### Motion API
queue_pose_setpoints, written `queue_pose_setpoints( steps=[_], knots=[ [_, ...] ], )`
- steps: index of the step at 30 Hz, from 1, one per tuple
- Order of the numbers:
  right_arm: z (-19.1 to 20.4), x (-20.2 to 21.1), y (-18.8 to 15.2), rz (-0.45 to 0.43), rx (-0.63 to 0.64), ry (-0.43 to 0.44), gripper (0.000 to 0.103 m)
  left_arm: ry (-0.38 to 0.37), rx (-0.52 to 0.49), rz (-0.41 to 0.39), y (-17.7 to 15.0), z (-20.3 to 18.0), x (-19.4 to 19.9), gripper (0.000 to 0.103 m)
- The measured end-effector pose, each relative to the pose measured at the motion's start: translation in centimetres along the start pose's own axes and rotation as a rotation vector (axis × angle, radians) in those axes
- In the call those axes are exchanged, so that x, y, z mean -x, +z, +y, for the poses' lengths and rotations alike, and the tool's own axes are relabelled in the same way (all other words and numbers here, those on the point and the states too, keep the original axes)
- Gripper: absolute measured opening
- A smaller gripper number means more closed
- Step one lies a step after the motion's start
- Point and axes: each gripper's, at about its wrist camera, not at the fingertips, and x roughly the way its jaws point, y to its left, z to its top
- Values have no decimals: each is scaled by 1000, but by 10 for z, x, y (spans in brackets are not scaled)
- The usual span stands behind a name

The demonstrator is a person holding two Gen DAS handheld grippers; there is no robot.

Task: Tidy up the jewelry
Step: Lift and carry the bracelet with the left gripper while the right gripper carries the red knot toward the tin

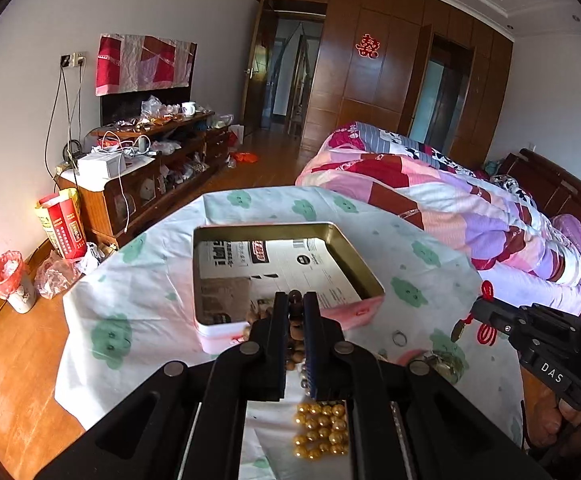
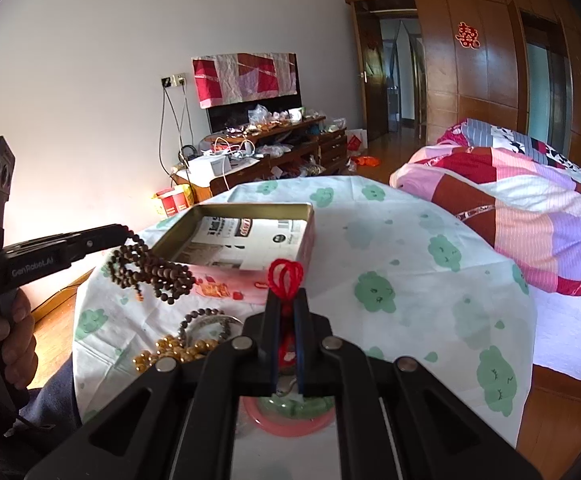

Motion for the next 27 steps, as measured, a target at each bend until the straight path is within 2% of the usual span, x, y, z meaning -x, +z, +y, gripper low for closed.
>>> queue_pose_setpoints(
  steps=[19, 27],
  knots=[
    [5, -20, 49, -32, 70, 30, 8, 44, -43, -55, 37, 9, -9, 6],
    [9, -39, 66, -30, 85, 43, 8, 65, -39, -50, 45, 15, -23, 6]
  ],
)
